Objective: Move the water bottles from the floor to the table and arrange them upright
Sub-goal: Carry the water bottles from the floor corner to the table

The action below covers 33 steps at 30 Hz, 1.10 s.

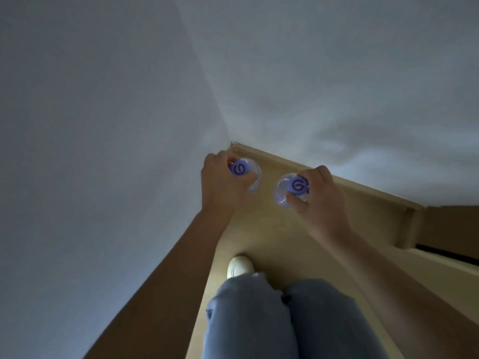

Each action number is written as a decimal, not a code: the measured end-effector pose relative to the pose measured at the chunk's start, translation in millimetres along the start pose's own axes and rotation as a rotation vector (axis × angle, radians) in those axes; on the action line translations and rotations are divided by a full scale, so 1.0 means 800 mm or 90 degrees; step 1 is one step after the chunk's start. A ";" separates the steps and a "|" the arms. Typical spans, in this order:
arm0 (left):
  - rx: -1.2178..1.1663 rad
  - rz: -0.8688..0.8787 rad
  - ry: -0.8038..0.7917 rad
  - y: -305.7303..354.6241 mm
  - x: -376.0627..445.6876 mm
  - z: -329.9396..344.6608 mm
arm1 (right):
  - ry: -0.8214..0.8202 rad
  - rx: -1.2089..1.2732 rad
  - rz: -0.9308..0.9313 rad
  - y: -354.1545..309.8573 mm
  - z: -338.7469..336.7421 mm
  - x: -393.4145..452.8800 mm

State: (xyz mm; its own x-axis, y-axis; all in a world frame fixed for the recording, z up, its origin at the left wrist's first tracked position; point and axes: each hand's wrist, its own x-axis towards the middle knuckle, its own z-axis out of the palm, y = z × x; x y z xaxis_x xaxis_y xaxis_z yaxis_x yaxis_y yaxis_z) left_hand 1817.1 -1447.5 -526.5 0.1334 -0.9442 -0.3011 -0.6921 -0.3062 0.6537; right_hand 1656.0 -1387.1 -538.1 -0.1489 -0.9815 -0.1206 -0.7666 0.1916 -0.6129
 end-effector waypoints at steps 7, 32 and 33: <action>-0.093 0.012 0.100 0.137 -0.131 -0.169 | -0.016 0.059 -0.035 -0.146 -0.172 -0.084; -0.140 0.044 0.383 0.230 -0.540 -0.570 | -0.181 0.144 -0.491 -0.523 -0.447 -0.299; -0.136 0.043 0.386 0.219 -0.552 -0.580 | -0.186 0.141 -0.502 -0.534 -0.441 -0.312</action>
State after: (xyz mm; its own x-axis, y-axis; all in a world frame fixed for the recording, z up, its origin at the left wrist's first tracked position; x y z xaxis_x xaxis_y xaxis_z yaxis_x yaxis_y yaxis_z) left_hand 1966.2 -1140.1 43.0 0.5150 -0.8440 0.1495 -0.5647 -0.2028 0.8000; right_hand 1800.4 -1224.5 29.6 0.5637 -0.7941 0.2272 -0.4342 -0.5189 -0.7363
